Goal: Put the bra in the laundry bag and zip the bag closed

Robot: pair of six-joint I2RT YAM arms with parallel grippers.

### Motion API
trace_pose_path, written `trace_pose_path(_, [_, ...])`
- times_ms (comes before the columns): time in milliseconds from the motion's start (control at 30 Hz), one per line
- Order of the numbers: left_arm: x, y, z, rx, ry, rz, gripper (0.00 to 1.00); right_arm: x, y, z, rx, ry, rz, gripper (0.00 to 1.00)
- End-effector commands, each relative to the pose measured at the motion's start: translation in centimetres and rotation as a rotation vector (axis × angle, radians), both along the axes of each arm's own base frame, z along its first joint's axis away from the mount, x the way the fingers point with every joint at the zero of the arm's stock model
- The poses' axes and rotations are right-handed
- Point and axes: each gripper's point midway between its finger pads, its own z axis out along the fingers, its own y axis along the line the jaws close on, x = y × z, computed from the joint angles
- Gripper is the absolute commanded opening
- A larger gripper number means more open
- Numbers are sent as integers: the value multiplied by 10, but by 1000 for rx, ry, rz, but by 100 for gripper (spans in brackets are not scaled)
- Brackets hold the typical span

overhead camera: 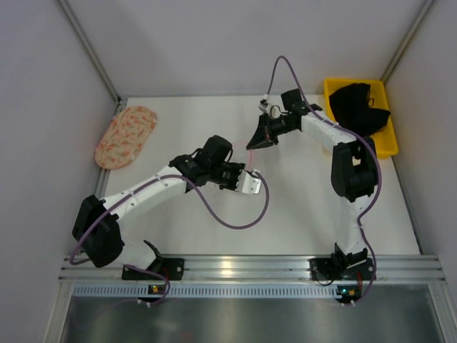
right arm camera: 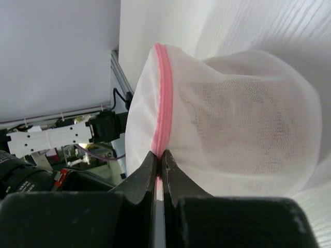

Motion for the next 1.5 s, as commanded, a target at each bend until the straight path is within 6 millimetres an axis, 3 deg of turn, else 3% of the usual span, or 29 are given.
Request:
trace_pose_path(0, [-28,4,7,-26,74,-60,0,30,-1,22,63,-127,-11,0])
trace_pose_path(100, [-22,-2,11,-34,118,-4,0,36,3,29,86,-141,-4,4])
trace_pose_path(133, [-18,-5,12,-36,136,16,0,36,3,31,89,-143,-2,26])
trace_pose_path(233, [10,-24,22,-45,189,142,0,36,-5,37,63,-177,-15,51])
trace_pose_path(300, [32,-33,25,-41,187,217,0,31,-19,38,36,-173,-29,58])
trace_pose_path(367, [41,-38,28,-42,178,235,0,27,-36,33,18,-156,-54,65])
trace_pose_path(433, [48,-43,29,-51,171,234,0,16,-47,41,15,-147,-57,67])
trace_pose_path(533, [46,-47,28,-63,171,205,0,-6,-48,43,31,-118,-24,66])
trace_pose_path(733, [53,-52,28,-64,164,211,0,-50,-14,29,43,-48,101,63])
trace_pose_path(900, [50,-52,32,-70,153,186,0,-69,3,16,39,-22,184,58])
trace_pose_path(1000, [48,-50,30,-68,157,184,0,-72,8,17,47,-26,203,31])
trace_pose_path(1033, [46,-49,29,-66,158,181,0,-69,9,18,47,-33,201,14])
trace_pose_path(1100, [40,-44,26,-61,156,163,0,-63,9,16,35,-42,188,0])
trace_pose_path(1467, [-10,-15,8,-18,166,71,0,22,-13,7,60,-54,-11,0])
